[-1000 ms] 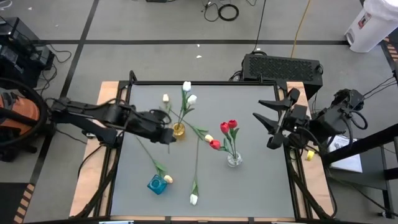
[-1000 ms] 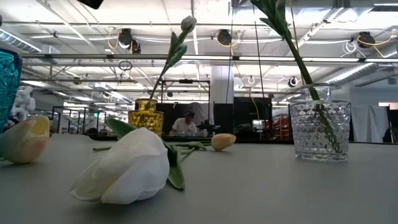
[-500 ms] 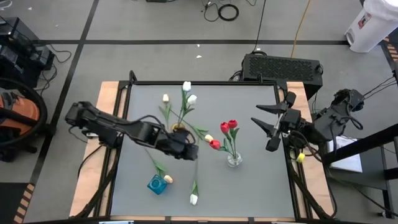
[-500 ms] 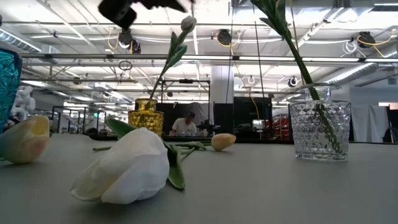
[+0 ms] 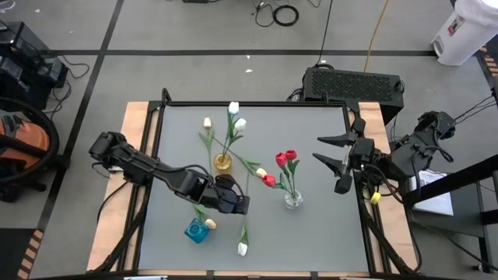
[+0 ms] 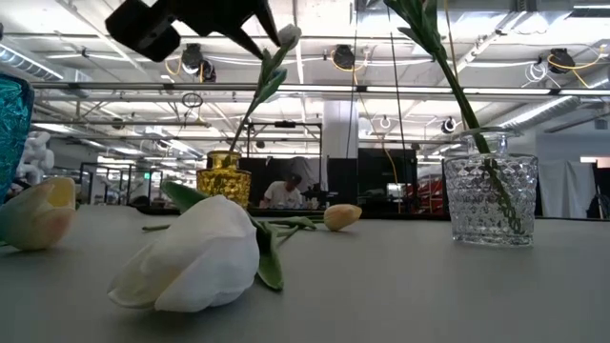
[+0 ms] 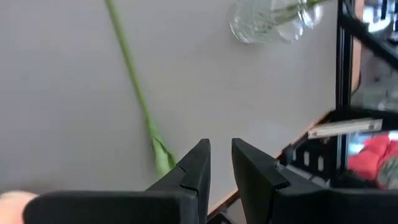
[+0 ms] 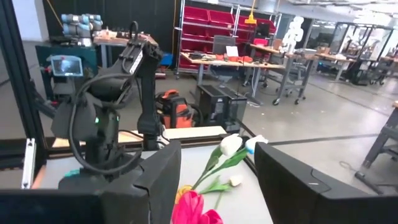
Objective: Sort flowers into vase by color
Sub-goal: Put the white tulip into the yellow vase
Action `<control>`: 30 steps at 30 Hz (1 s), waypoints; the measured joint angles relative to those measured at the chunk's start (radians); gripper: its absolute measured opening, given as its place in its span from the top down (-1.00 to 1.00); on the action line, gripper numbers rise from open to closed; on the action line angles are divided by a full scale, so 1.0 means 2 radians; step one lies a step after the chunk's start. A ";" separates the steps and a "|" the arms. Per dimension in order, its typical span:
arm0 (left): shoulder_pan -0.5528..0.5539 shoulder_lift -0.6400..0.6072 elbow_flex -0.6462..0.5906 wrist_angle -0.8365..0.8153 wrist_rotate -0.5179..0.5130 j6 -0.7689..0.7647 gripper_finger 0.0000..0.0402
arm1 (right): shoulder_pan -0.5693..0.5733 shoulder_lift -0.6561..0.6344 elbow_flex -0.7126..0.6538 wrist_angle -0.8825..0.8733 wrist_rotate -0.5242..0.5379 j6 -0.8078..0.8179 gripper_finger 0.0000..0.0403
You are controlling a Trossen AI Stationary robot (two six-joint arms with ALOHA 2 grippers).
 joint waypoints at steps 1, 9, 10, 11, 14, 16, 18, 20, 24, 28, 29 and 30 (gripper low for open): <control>0.000 0.002 0.000 -0.001 0.006 0.007 0.64 | 0.000 0.000 0.000 0.000 0.000 0.006 0.02; 0.000 0.032 0.000 -0.006 0.001 0.037 0.63 | 0.000 0.000 0.000 0.011 0.000 0.015 0.02; 0.000 0.038 0.000 -0.006 0.002 0.043 0.61 | 0.000 0.000 0.000 0.013 0.000 0.014 0.02; 0.000 0.043 0.000 -0.006 0.006 0.049 0.59 | 0.000 0.000 0.000 0.013 0.000 0.014 0.03; 0.000 0.058 0.000 -0.003 0.013 0.048 0.47 | 0.000 0.000 0.000 0.013 0.000 0.014 0.03; 0.000 0.067 0.000 -0.004 0.012 0.047 0.38 | 0.000 0.000 0.000 0.011 0.000 0.004 0.03; 0.003 0.076 0.000 -0.005 0.011 0.029 0.29 | 0.000 0.000 0.000 0.006 0.000 -0.012 0.03; 0.008 0.085 0.000 0.001 0.011 0.007 0.22 | 0.000 0.000 0.000 0.002 0.000 -0.031 0.02; 0.013 0.100 0.000 0.020 0.015 -0.033 0.18 | 0.000 0.000 0.000 -0.001 0.000 -0.070 0.03; 0.012 0.116 0.000 0.030 0.016 -0.088 0.17 | 0.000 -0.001 0.000 -0.002 0.000 -0.083 0.03; 0.012 0.119 0.000 0.034 0.018 -0.098 0.17 | 0.000 -0.003 0.000 -0.003 0.000 -0.083 0.03; 0.012 0.123 0.000 0.038 0.019 -0.108 0.17 | 0.000 -0.004 0.000 -0.005 0.001 -0.083 0.03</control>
